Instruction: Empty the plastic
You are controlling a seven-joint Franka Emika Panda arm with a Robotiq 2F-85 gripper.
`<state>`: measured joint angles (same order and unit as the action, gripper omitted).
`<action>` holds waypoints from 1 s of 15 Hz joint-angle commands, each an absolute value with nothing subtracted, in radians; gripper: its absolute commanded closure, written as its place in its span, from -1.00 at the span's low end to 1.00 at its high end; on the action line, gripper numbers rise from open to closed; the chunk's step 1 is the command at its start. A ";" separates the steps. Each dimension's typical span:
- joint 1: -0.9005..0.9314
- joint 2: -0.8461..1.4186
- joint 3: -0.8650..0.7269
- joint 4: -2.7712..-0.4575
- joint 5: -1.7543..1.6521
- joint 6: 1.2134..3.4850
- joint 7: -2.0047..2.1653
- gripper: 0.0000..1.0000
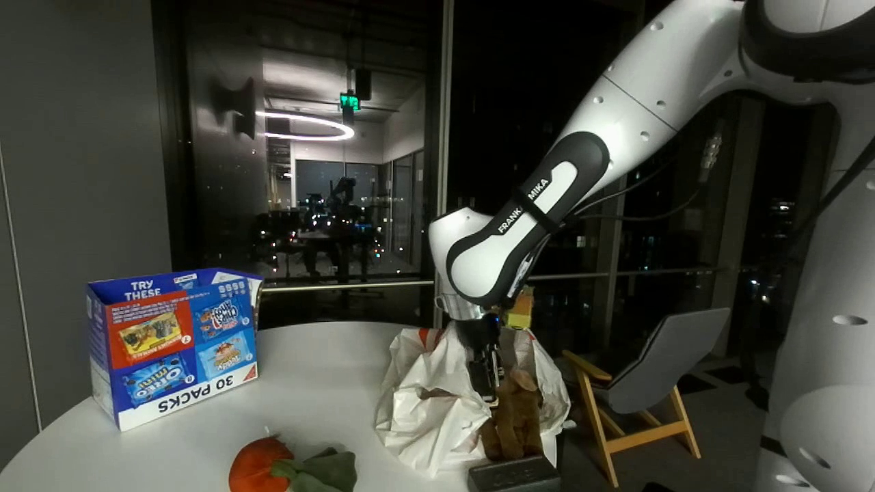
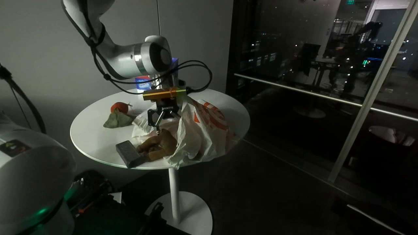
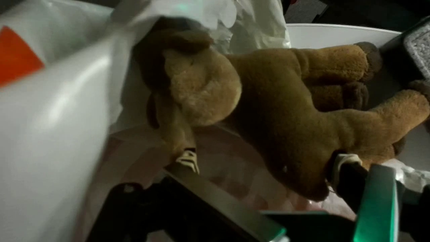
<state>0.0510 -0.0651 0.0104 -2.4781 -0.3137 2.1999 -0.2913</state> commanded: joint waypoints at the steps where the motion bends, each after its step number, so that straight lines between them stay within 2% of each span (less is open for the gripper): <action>1: 0.035 -0.021 0.009 -2.465 -0.274 2.141 -0.305 -1.00; 3: 0.028 -0.007 0.008 -2.497 -0.267 2.145 -0.299 -1.00; 4: 0.024 0.000 0.007 -2.508 -0.264 2.152 -0.303 -0.85; 5: 0.021 0.007 0.006 -2.522 -0.257 2.169 -0.301 -0.48; 10: 0.010 0.007 0.005 -2.596 -0.247 2.228 -0.291 0.28; 12: 0.011 -0.019 0.008 -2.629 -0.274 2.274 -0.269 0.37; 13: 0.016 -0.041 0.012 -2.663 -0.310 2.331 -0.255 0.50; 15: 0.039 -0.042 0.036 -2.579 -0.326 2.338 -0.281 0.73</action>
